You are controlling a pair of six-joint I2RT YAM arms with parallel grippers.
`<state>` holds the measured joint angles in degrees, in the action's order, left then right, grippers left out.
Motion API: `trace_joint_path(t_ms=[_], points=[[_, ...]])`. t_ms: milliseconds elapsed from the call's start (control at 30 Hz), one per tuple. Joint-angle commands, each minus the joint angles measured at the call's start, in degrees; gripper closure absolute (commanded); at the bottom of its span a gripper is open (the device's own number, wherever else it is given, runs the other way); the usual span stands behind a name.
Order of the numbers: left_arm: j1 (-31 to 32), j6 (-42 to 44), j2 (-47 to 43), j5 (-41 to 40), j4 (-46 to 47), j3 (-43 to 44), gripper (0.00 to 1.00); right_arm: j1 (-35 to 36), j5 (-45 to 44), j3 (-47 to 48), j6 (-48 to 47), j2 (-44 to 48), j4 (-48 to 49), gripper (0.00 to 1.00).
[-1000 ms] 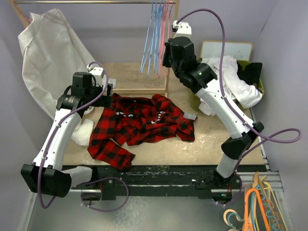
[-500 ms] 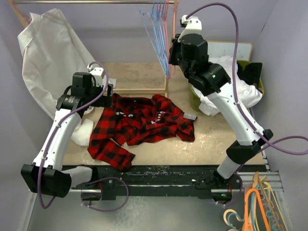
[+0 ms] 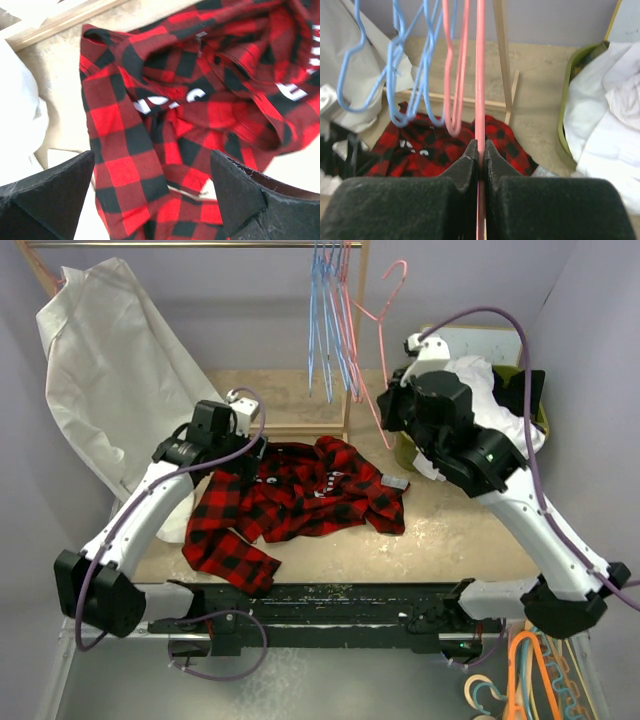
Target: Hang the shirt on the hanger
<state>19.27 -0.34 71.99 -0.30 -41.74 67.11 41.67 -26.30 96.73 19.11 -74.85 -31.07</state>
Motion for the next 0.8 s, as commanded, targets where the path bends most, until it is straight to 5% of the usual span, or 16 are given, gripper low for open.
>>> trace_joint_path(t_ms=[0,133,367,767], points=[[-0.3,0.8,8.1,-8.0,8.6,1.8,0.01,-0.1,2.3,-6.9,2.5,8.2,0.7,1.0],[-0.3,1.3,12.1,-15.1,18.6,-0.2,0.03,0.0,6.3,-19.3,4.6,19.4,2.8,1.0],[-0.3,-1.0,18.1,-16.0,22.5,1.3,0.16,0.0,15.4,-36.5,10.0,33.9,0.9,1.0],[-0.4,1.9,22.4,-11.9,23.0,4.3,0.94,-0.1,38.3,-51.4,11.1,36.9,12.1,1.0]])
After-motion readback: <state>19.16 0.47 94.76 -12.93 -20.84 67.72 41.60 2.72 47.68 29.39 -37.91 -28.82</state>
